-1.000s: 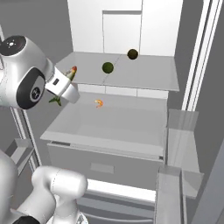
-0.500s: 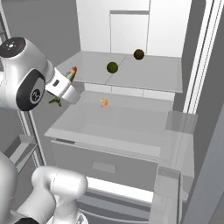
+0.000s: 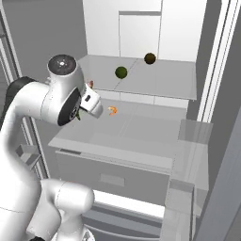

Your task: Transport the fish and lime to the fridge. Place the fish on the rack containing meat and place the lime on the rack containing the vegetable, ensuring meats and vegetables are on different racks.

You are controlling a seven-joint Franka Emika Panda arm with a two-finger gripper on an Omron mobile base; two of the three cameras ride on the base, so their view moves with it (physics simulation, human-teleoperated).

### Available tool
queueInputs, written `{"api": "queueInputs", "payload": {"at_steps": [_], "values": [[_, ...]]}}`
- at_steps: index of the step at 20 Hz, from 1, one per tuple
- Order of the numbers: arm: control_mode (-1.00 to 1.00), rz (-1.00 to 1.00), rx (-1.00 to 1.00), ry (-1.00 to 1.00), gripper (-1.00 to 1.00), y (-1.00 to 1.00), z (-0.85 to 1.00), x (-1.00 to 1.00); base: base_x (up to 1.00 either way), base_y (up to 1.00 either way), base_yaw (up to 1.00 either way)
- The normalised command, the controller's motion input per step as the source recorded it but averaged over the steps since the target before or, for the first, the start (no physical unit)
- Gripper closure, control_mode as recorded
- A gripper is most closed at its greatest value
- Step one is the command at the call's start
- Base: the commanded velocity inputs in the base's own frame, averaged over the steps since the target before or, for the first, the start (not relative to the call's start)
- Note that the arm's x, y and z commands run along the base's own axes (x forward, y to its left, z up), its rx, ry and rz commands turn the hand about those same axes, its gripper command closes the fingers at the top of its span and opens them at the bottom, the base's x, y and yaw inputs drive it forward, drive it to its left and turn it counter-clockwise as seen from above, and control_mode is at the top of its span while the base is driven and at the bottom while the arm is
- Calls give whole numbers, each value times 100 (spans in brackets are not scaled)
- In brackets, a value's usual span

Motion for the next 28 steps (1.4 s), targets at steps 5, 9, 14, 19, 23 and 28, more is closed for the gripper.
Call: {"api": "queueInputs", "payload": {"at_steps": [5, 9, 14, 19, 23, 28], "values": [[-100, 6, 5, 3, 100, -14, -63, 36, 0, 0, 0], [-100, 0, 1, 3, 100, -1, -60, 26, 0, 0, 0], [-100, 0, 0, 0, 100, -6, -46, 27, 0, 0, 0], [-100, 0, 0, 0, 100, -6, -52, 47, 0, 0, 0], [-100, 0, 0, 4, 100, -6, -52, 61, 0, 0, 0], [-100, 0, 0, 5, 100, -12, -46, 57, 0, 0, 0]]}}
